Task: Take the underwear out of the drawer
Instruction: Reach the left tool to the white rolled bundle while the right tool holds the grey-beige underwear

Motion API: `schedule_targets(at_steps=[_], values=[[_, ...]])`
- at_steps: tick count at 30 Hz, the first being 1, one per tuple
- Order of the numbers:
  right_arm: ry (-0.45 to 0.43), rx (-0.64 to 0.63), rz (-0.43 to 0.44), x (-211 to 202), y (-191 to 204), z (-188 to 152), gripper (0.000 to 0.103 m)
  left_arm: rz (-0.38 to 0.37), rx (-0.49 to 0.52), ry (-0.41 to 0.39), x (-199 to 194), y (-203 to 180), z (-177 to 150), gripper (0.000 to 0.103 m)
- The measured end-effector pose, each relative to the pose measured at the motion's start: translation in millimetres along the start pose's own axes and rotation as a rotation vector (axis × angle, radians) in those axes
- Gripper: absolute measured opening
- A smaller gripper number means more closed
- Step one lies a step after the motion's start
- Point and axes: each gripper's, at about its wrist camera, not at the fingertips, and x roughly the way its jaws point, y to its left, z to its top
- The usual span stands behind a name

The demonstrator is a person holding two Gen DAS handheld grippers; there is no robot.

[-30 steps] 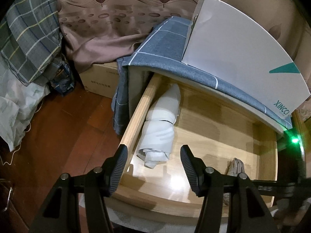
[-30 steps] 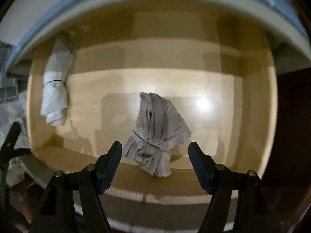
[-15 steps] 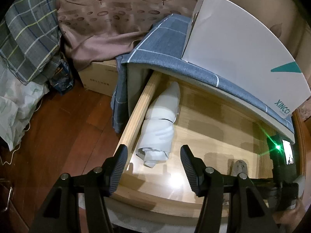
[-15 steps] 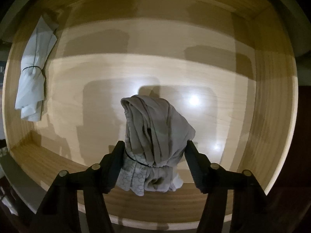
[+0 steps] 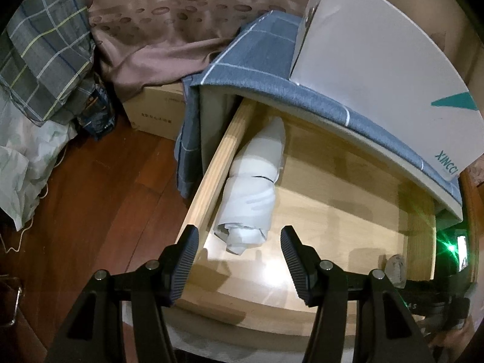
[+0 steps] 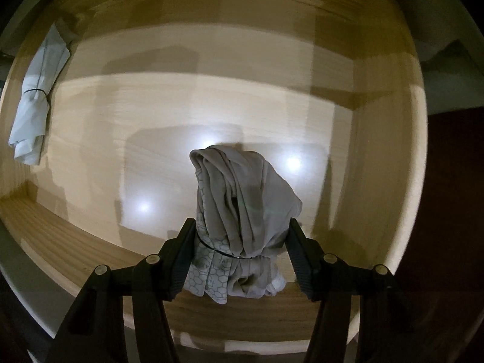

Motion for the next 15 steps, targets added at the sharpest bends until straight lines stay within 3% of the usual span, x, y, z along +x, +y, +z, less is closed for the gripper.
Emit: schedule_targets(at_steps=[6,10,15], values=[[-0.017,-0.041,-0.018,-3.7,4.2,-13.7,0.053,-0.023,0.060,0.074,11.7,-5.7,2.9,0.058],[-0.020,-0.044,-0.019,-3.9,7.0,-16.9,0.053,0.037,0.155,0.084,18.8,-14.2,12.8,0.058],[-0.019,-0.050,-0.021,-8.5,3.4,-22.6,0.054,0.054,0.251,0.136,36.7,-29.2,25.4,0.058]])
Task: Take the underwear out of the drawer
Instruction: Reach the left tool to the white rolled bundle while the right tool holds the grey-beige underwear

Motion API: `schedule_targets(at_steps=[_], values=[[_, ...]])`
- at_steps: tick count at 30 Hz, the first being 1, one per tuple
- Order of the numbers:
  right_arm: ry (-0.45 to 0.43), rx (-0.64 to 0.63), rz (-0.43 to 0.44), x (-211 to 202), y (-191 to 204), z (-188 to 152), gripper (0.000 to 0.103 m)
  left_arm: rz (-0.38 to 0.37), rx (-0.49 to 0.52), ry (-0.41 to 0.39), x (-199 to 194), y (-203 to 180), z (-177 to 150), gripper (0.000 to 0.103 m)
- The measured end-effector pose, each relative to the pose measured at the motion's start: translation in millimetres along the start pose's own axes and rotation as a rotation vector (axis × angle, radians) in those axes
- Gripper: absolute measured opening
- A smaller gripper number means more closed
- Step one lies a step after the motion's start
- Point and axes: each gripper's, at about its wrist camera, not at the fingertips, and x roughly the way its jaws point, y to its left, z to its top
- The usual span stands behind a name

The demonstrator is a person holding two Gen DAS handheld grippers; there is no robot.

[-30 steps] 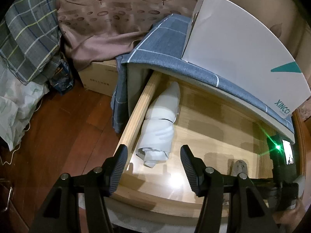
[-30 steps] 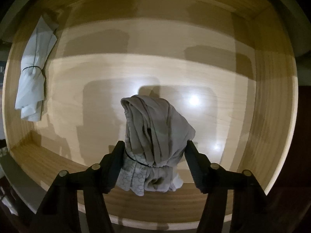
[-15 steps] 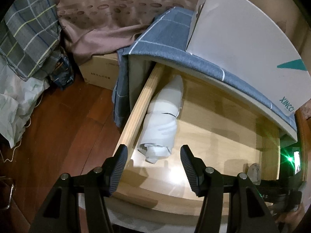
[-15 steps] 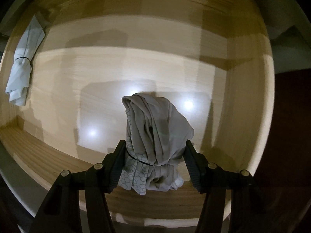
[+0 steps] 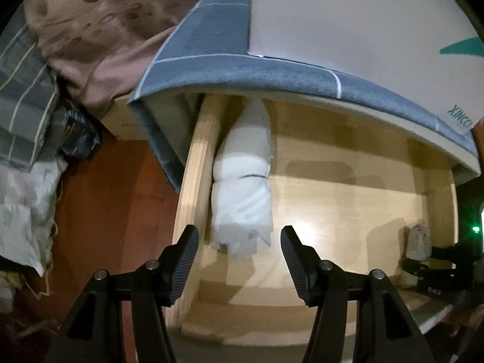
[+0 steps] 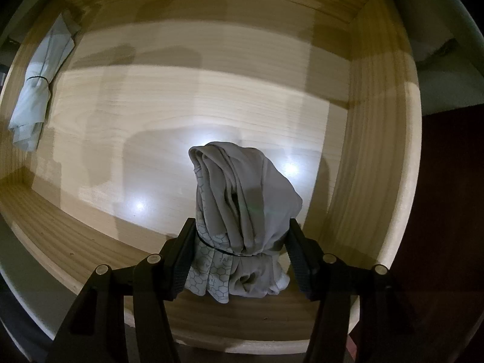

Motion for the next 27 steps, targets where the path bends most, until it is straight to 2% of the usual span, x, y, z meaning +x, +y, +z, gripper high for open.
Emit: schedule_targets(at_steps=[3,4,10,18,20,23,27], values=[[0.002,-0.001,-0.002,-0.3,-0.8,-1.6,0.055,0.009,0.036,0.033,13.0,-7.8,10.3,0.058],[0.003,-0.002,-0.002,6.9,-6.4,13.1,0.055,0.012,0.041,0.040,16.5,-9.6,13.4,0.058],[0.007,-0.003,-0.004,-0.5,-5.2,25.5,0.055,0.020,0.045,0.097,42.4,-14.0,29.8,0.058],[0.007,-0.003,-0.003,-2.7,-5.8,28.0,0.055,0.099,0.102,0.137,69.5,-22.2,35.2,0.058],[0.007,-0.003,-0.003,-2.5,-6.5,28.2,0.055,0.124,0.132,0.147,73.7,-25.5,35.0,0.052],[0.008,-0.004,-0.003,-3.0,-6.2,29.5,0.055,0.124,0.131,0.168,77.6,-25.6,36.1,0.046],[0.008,-0.004,-0.003,-2.9,-4.8,30.3,0.055,0.129,0.153,0.198,77.5,-27.9,33.6,0.043]])
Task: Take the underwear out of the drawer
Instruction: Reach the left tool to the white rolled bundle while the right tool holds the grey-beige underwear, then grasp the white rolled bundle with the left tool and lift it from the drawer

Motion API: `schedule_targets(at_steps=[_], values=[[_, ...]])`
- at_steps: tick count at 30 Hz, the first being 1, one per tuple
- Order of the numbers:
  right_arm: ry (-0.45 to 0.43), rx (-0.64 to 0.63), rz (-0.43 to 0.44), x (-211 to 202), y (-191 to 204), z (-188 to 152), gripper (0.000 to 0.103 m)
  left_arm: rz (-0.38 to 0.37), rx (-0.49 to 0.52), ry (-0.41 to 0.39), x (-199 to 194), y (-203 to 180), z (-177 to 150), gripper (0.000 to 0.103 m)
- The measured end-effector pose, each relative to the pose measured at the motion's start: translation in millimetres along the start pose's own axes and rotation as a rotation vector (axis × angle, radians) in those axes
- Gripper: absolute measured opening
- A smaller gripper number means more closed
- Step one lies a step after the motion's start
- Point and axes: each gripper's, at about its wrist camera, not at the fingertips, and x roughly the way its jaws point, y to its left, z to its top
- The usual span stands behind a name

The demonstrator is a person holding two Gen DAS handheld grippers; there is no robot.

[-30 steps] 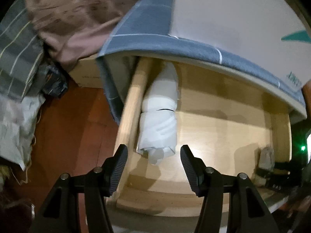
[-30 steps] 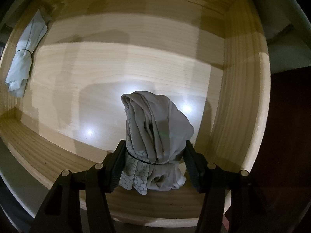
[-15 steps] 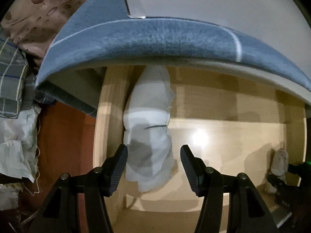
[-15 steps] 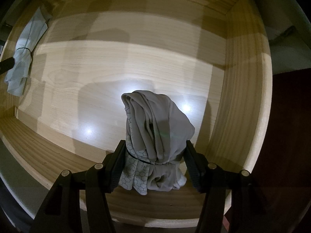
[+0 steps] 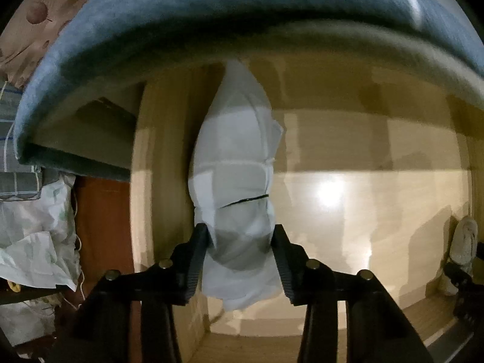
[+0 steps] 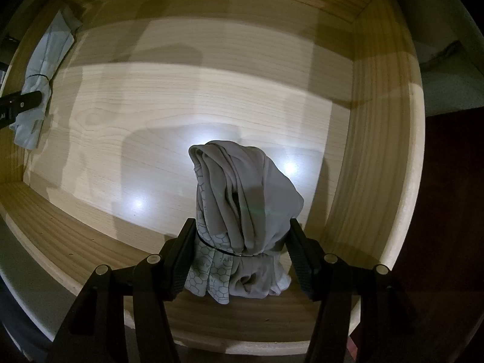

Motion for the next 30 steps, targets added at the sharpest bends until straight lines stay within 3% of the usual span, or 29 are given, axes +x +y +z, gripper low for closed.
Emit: schedule_targets(at_steps=[11,14,19,25,30], values=[[0.001,0.000,0.000,0.2,-0.1,0.1,0.056,-0.050,0.073,0.113,-2.3,-24.8,-32.2,0.042],[0.000,0.001,0.000,0.7,-0.4,-0.6,0.056,-0.069,0.049,0.145,-2.2,-27.7,-41.5,0.042],[0.000,0.000,0.000,0.3,-0.5,-0.2,0.056,-0.137,-0.090,0.230,7.6,-9.5,-47.8,0.041],[0.000,0.000,0.000,0.5,-0.6,-0.2,0.056,-0.140,-0.122,0.224,9.1,-3.5,-49.6,0.042],[0.000,0.000,0.001,0.8,-0.9,-0.7,0.056,-0.147,-0.122,0.216,4.7,-8.3,-48.1,0.055]])
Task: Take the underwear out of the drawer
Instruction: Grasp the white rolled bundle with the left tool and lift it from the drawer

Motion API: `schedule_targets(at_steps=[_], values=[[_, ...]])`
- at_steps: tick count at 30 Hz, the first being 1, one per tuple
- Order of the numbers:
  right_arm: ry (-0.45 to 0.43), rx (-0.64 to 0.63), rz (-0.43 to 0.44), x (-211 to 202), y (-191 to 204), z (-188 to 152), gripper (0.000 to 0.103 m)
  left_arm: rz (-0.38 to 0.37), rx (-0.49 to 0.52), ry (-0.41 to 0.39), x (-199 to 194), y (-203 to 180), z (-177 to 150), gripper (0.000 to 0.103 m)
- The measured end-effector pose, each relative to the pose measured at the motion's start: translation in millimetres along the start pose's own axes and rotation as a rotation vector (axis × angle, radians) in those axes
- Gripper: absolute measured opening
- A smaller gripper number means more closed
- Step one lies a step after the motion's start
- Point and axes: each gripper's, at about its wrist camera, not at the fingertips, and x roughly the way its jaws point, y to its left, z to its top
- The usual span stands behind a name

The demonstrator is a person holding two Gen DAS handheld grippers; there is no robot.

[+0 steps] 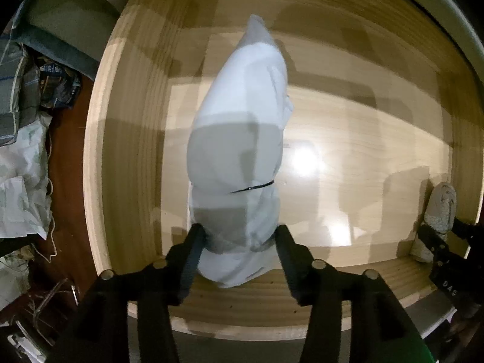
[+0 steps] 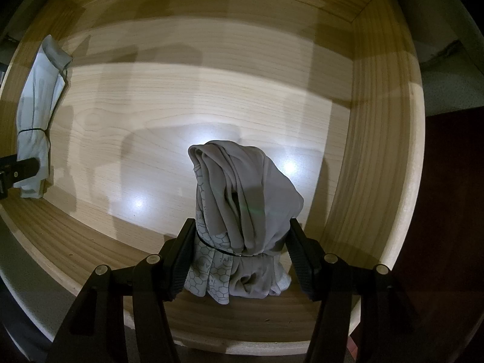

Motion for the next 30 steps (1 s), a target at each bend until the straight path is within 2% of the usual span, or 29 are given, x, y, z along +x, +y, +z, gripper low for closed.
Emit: schedule_targets(at_steps=[4,8,12,15,19,25,30], values=[[0.000,0.000,0.000,0.4,-0.2,-0.3,0.056,-0.032,0.017,-0.008,-8.3,-1.0,2.3,0.057],[0.001,0.000,0.000,0.5,-0.2,-0.4,0.056,-0.029,0.029,-0.039,-15.7,1.0,7.4,0.057],[0.001,-0.001,-0.001,0.5,-0.1,-0.1,0.056,-0.035,0.033,-0.028,-10.0,0.7,12.6,0.057],[0.001,-0.001,-0.001,0.6,-0.1,-0.1,0.056,0.017,0.047,-0.021,-2.2,-6.4,17.6,0.061],[0.000,0.000,0.000,0.9,-0.4,-0.5,0.056,0.038,0.045,-0.001,6.0,-14.6,18.1,0.064],[0.000,0.000,0.001,3.7,0.3,-3.5,0.056,0.025,0.036,0.041,15.6,-17.9,20.1,0.064],[0.001,0.000,0.001,3.9,1.1,-2.0,0.056,0.016,0.041,0.058,24.3,-13.6,28.5,0.055]])
